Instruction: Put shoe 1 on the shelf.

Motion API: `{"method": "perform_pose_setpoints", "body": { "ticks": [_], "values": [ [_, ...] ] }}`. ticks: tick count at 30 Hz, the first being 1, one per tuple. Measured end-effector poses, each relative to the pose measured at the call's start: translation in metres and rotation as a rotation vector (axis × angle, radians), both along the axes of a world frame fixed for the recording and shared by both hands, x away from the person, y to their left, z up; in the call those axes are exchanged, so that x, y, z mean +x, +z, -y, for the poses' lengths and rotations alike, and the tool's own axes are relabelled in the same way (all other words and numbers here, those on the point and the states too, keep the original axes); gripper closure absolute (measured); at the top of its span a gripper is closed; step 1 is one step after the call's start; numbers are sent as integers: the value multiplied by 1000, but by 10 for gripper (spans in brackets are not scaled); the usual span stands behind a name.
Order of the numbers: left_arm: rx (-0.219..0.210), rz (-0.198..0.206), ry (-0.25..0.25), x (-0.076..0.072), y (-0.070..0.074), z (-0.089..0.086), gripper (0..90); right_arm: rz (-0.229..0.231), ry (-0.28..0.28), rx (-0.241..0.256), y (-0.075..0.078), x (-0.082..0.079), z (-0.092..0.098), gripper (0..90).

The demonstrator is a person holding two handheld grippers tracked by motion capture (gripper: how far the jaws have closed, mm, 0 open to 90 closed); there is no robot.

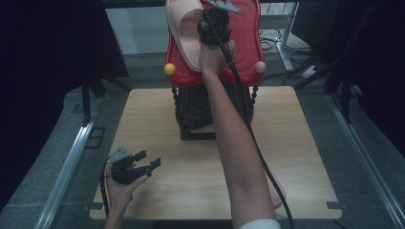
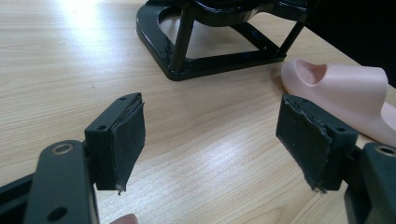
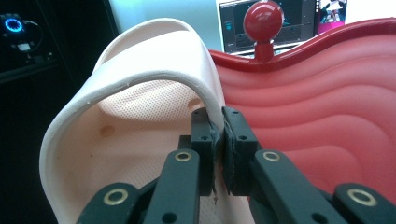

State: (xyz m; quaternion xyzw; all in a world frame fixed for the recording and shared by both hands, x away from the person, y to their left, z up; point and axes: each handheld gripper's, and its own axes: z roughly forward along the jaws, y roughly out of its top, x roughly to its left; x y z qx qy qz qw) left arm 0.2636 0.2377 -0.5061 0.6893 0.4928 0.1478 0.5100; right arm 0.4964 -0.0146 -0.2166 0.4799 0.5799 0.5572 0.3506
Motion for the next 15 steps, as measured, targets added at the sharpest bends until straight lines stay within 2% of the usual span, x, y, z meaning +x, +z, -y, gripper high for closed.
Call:
{"method": "perform_pose_setpoints", "body": {
  "ticks": [4,8,13,15],
  "values": [
    [-4,4,2,-1,1,-1,240,16,-2,-18,-5,1,-3,800],
    [-5,6,0,-1,1,-1,240,25,6,-28,-2,-7,-1,699],
    [-6,7,0,-1,2,1,240,21,53,-24,1,-16,8,646],
    [-1,8,-1,-1,3,2,239,3,96,-16,-1,-26,17,634]
  ]
}}
